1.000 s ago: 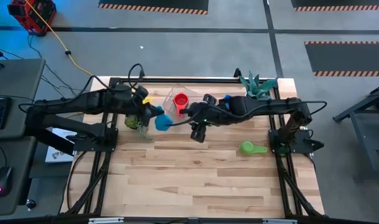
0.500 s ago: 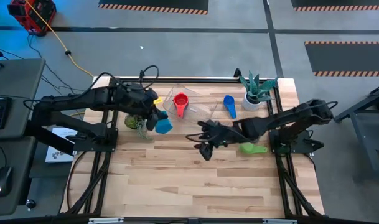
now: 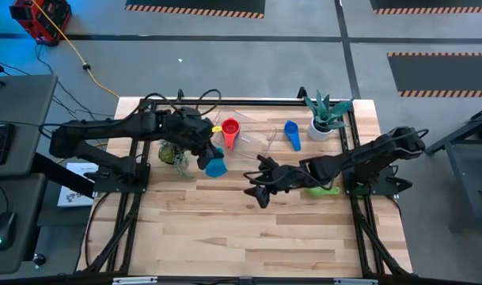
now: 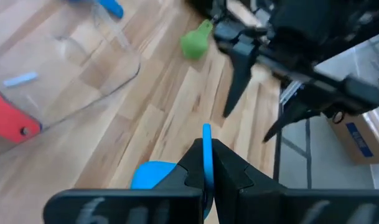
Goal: Nest measuring cups in basket
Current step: Stack the light blue measuring cup on top of the red measuring cup on the transparent bin
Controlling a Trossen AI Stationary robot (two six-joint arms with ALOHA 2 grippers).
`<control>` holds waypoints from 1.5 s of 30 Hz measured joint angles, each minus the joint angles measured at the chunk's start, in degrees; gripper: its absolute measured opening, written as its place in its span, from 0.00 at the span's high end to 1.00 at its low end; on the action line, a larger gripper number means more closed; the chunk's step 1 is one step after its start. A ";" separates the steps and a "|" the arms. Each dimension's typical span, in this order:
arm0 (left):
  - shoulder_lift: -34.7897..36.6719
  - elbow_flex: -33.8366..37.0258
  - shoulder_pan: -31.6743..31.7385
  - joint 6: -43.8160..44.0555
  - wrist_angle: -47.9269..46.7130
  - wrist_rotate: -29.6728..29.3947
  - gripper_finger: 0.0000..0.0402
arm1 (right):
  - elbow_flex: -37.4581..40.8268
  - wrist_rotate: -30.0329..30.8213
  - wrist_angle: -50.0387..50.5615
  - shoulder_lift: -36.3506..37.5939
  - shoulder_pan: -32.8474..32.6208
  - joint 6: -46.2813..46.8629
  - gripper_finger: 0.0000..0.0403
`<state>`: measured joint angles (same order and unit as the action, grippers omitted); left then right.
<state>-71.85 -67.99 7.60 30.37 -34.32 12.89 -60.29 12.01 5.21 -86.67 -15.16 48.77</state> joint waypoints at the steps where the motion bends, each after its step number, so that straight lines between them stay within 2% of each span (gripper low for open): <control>1: 0.04 0.02 0.00 0.51 0.73 -0.98 1.00 | 0.00 0.00 0.02 0.00 0.09 -0.11 0.41; 3: 0.98 0.43 -0.04 1.96 2.30 -5.11 1.00 | 0.00 0.03 -0.02 0.00 0.15 -0.17 0.41; 6: 4.41 3.52 -0.98 5.74 10.29 -14.32 1.00 | 0.00 0.82 -0.05 0.00 0.15 -0.17 0.41; 9: 9.37 9.78 -2.66 10.92 17.62 -22.40 1.00 | 0.00 1.31 -0.15 0.00 0.13 0.18 0.41; 11: 13.56 15.55 -4.51 15.92 23.02 -29.86 1.00 | -0.02 1.61 -0.17 0.00 0.13 0.21 0.41; 15: 20.28 29.47 -11.05 25.95 44.14 -48.42 1.00 | -0.02 5.18 -1.56 0.00 0.31 1.63 0.41; 18: 20.68 38.56 -15.98 29.56 63.23 -61.98 1.00 | -0.02 9.22 -4.67 0.00 1.12 5.47 0.41; 20: 18.66 42.31 -18.93 30.33 75.17 -71.74 1.00 | -0.02 12.87 -7.33 0.00 2.05 11.49 0.41; 23: 14.64 44.31 -21.43 29.14 84.91 -81.94 1.00 | -0.03 18.10 -10.55 0.00 4.06 26.70 0.41; 26: 10.83 43.23 -21.49 27.50 89.38 -84.15 1.00 | -0.04 22.93 -12.07 0.00 6.36 40.93 0.41; 29: 7.02 40.79 -20.50 25.21 90.11 -83.82 1.00 | -0.08 24.51 -15.43 -0.40 8.65 47.40 0.41; 37: 0.78 35.65 -17.15 19.52 90.59 -77.48 1.00 | -0.09 18.86 -27.17 -5.71 11.04 51.92 0.41; 42: -0.30 34.58 -16.17 16.63 91.27 -75.02 1.00 | -0.09 18.71 -27.83 -7.97 11.39 56.35 0.42; 45: -0.31 34.58 -16.20 15.78 91.11 -74.78 1.00 | -0.09 20.21 -30.22 -8.04 11.71 55.80 0.45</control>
<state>-72.16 -33.41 -8.61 46.15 56.79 -61.89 -60.38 32.22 -25.01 -94.72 -3.45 104.57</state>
